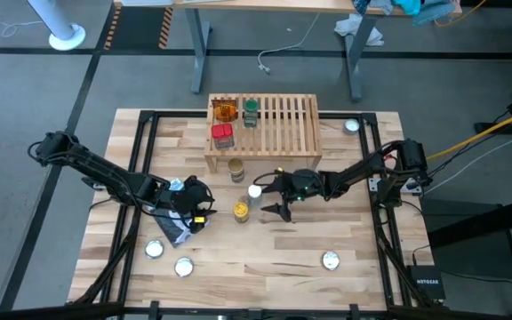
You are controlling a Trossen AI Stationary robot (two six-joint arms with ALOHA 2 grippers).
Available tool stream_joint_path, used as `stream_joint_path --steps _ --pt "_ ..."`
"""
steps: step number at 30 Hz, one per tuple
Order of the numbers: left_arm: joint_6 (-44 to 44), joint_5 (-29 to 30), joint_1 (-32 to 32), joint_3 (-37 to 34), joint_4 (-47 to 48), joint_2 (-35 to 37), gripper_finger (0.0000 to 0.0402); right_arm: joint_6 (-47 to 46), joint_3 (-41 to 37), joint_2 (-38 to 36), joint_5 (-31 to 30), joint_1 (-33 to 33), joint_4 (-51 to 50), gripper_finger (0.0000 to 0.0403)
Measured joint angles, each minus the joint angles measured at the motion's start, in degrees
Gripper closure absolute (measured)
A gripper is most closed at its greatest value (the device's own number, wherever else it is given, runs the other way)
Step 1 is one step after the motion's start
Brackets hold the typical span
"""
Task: Shelf spices
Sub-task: Put the white seasoning bottle on the shelf
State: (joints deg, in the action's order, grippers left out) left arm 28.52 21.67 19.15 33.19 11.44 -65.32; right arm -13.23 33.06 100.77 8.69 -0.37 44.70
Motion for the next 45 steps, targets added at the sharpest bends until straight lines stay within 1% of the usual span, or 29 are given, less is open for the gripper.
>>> stream_joint_path --steps 5,11,15,20,26,30,34,38,45 --pt "0.0 0.0 0.0 0.0 0.0 0.0 0.0219 0.0 0.0 0.0 -3.2 2.3 0.1 0.0068" --pt "0.0 0.0 0.0 0.0 0.0 0.0 0.0219 0.5 0.0 0.0 -6.1 2.2 0.3 0.0068" --pt "0.0 0.0 0.0 0.0 0.0 0.0 0.0219 3.2 0.0 0.0 -7.6 1.7 0.2 0.0068" --pt "0.0 0.0 0.0 0.0 0.0 0.0 0.0219 3.5 0.0 0.0 -5.7 -0.8 0.3 0.0068" --pt "0.0 0.0 0.0 0.0 0.0 0.0 0.0219 6.1 0.0 0.0 -3.2 -3.1 1.3 0.0068" --pt "0.0 0.0 0.0 0.0 0.0 0.0 0.0219 6.2 0.0 0.0 -1.6 -3.5 1.8 0.0068" --pt "0.0 0.0 0.0 0.0 0.0 0.0 0.0219 6.3 0.0 0.4 -1.5 -3.4 2.5 0.0068" --pt "0.0 0.0 0.0 0.0 0.0 0.0 0.0219 6.4 1.4 2.7 0.3 -3.4 2.4 0.0068" --pt "0.0 0.0 0.0 0.0 0.0 0.0 0.0219 9.1 6.7 7.3 3.3 -3.4 2.3 0.0068"
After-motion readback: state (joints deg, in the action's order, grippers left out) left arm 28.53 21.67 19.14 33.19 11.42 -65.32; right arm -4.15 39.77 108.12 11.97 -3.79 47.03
